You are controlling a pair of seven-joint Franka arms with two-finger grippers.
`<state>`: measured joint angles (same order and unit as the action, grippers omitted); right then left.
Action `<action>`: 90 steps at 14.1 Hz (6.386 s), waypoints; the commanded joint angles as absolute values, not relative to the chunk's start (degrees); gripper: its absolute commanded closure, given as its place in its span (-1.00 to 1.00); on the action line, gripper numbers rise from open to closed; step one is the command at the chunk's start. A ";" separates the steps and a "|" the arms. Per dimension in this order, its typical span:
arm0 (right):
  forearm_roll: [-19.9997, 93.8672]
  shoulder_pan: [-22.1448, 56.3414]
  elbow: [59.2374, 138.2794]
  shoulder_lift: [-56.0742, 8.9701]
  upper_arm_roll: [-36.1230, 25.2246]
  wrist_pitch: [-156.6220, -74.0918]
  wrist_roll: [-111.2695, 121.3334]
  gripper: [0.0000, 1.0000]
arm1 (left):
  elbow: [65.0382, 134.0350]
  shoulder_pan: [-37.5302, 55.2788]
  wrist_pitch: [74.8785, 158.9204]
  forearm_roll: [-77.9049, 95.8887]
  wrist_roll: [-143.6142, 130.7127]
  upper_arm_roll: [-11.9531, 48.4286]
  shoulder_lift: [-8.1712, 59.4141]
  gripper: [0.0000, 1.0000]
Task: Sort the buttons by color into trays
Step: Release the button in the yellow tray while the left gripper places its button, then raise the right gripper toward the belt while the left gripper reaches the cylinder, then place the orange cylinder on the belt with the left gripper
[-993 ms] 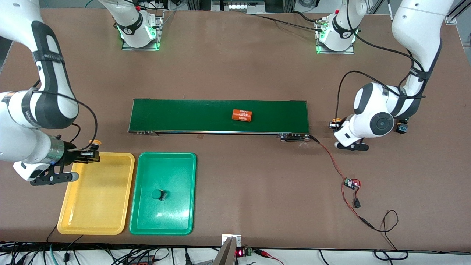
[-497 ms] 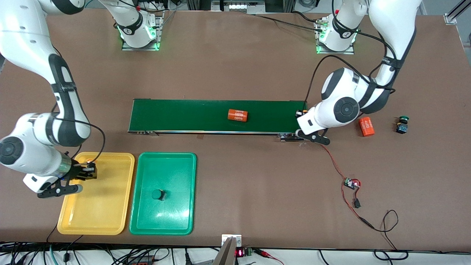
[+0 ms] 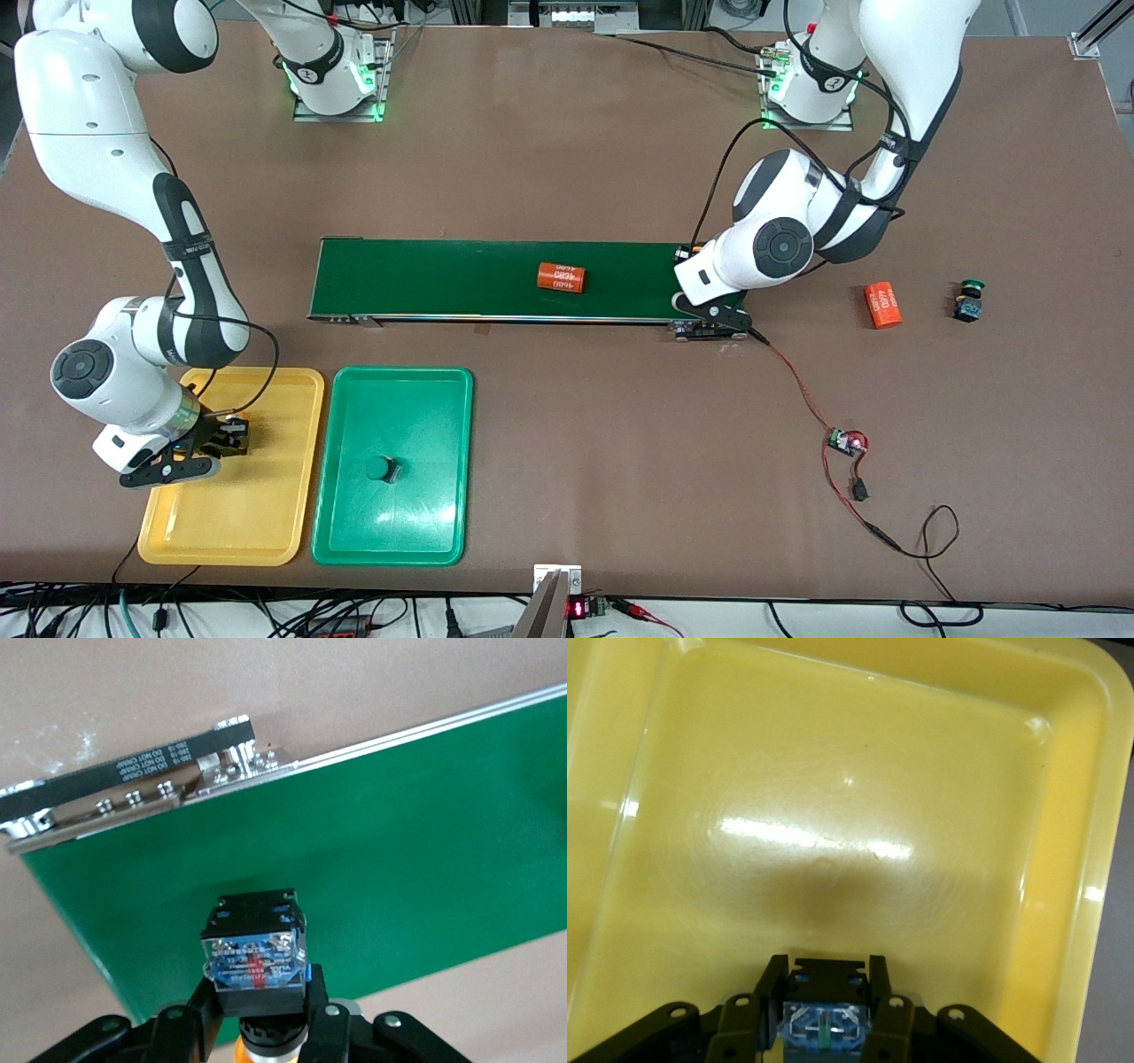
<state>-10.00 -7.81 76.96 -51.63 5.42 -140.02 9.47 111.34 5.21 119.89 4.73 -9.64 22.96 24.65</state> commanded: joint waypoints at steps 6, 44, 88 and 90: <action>-10.37 -7.30 76.20 -52.12 4.83 -140.01 9.76 -1.00 | 112.06 4.58 124.54 5.36 -7.65 22.59 22.16 -1.00; 2.99 -3.52 132.72 6.42 7.29 -125.87 2.11 -1.00 | 117.70 -7.83 117.54 -0.44 -11.69 3.60 19.62 1.00; -2.55 24.70 126.65 -11.16 7.29 -139.13 -39.03 -1.00 | 114.17 2.55 127.53 2.97 54.65 -0.77 17.05 -1.00; -2.64 24.61 126.65 -11.16 7.21 -139.13 -38.76 -1.00 | 113.73 2.46 127.18 5.88 53.97 -4.64 16.96 -1.00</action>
